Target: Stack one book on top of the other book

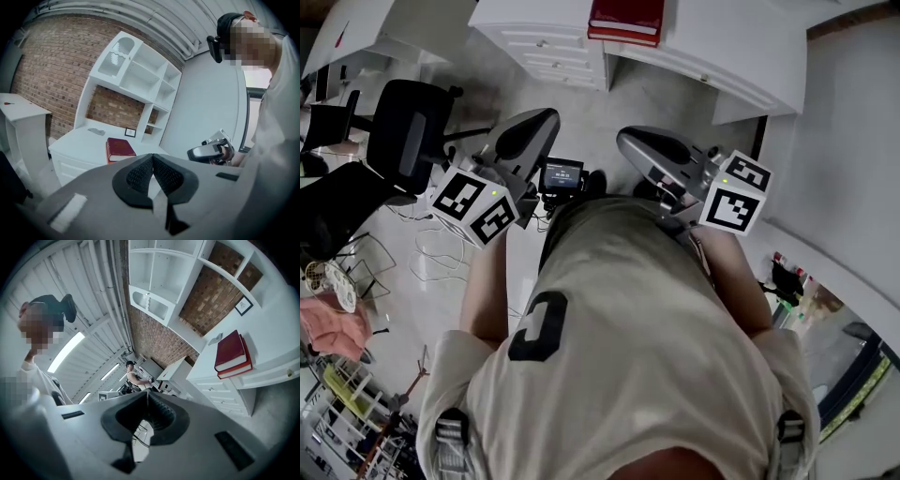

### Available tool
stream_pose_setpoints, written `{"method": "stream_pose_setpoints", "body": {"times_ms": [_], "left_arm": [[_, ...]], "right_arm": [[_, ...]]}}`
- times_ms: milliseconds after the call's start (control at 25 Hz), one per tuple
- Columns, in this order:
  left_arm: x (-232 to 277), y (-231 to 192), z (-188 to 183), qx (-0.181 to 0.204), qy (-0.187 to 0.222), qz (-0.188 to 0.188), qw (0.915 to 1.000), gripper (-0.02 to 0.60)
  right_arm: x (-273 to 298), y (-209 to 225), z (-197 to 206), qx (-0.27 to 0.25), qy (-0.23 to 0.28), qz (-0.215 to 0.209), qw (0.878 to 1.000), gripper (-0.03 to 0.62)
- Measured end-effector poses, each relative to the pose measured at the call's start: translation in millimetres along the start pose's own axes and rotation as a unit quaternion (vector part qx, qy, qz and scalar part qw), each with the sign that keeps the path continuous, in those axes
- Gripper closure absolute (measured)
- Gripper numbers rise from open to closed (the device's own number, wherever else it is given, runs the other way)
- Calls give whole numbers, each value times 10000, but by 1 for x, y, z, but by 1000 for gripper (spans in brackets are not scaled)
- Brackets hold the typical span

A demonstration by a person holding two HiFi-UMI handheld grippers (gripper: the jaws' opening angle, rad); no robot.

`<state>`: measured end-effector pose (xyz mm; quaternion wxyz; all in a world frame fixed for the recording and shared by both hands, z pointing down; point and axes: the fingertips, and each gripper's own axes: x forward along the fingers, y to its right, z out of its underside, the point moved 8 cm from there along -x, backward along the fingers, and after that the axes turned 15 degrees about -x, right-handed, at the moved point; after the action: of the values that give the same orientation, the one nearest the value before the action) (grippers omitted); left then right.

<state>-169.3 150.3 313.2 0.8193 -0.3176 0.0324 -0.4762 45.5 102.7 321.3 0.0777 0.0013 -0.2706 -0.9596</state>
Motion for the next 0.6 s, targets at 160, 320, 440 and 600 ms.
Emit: {"method": "stream_pose_setpoints", "body": {"times_ms": [160, 320, 440, 600], "left_arm": [[-12, -15, 0, -14, 7, 28, 10000, 577], [-20, -29, -2, 3, 36, 154, 9999, 577], [-28, -35, 0, 28, 22, 201, 9998, 577], [-34, -44, 4, -5, 34, 257, 9997, 577]], "right_arm": [[13, -4, 7, 103, -88, 225, 9997, 583], [22, -10, 13, 96, -116, 406, 9991, 583], [27, -17, 18, 83, -145, 493, 9986, 583], [34, -23, 23, 32, -155, 564, 9983, 585]]}}
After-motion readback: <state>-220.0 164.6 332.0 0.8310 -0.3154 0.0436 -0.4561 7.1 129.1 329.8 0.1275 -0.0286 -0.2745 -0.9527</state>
